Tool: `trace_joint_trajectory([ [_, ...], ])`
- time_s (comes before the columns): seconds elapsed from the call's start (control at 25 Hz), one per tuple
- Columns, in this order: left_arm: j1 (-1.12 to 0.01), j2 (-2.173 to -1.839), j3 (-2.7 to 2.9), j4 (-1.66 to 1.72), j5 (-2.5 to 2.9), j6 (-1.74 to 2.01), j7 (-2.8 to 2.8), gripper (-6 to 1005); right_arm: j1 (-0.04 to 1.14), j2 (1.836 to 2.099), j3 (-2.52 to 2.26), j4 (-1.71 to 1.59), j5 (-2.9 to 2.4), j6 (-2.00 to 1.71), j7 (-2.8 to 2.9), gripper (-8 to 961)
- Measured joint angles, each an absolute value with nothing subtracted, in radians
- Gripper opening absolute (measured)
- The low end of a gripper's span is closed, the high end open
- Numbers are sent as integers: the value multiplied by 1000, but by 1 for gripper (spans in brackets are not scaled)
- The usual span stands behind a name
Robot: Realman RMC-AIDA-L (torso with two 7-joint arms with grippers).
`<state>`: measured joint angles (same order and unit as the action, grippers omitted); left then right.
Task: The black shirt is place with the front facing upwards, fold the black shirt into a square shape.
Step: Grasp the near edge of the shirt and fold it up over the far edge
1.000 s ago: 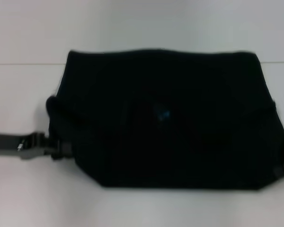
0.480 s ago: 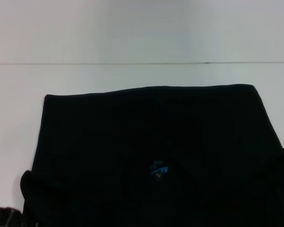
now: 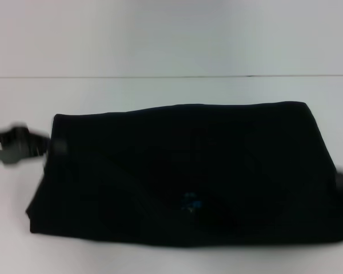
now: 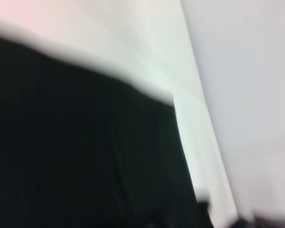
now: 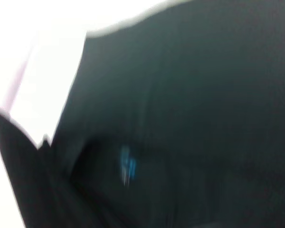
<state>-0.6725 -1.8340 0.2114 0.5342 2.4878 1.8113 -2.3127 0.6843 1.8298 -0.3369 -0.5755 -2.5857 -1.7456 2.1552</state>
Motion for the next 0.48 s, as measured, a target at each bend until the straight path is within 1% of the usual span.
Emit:
trace_joint_trajectory([
  [0.08,-680,-1825,164,521,2454,1712,-2321,42,677,1821,-300,-568,-2506,-1677,2184,64],
  [0.16,-680,-1821,152,506,2409,1634,-2321,42,673,1819,-282,-552,-2428,-1603,2203,67],
  [0.28,-674,-1823,153,490,2337,1544,-2307,43,679,1826,-283,-520,-2350,-1514,2206,70],
  [0.32,-673,-1828,155,488,2323,1524,-2301,43,684,1831,-284,-512,-2340,-1493,2205,72],
  [0.4,-673,-1845,154,487,2305,1470,-2284,43,696,1852,-284,-505,-2326,-1421,2196,74],
  [0.44,-675,-1863,155,486,2297,1411,-2268,43,702,1862,-284,-504,-2319,-1385,2191,75],
  [0.48,-675,-1863,155,486,2297,1411,-2268,43,706,1875,-284,-504,-2307,-1349,2185,76],
])
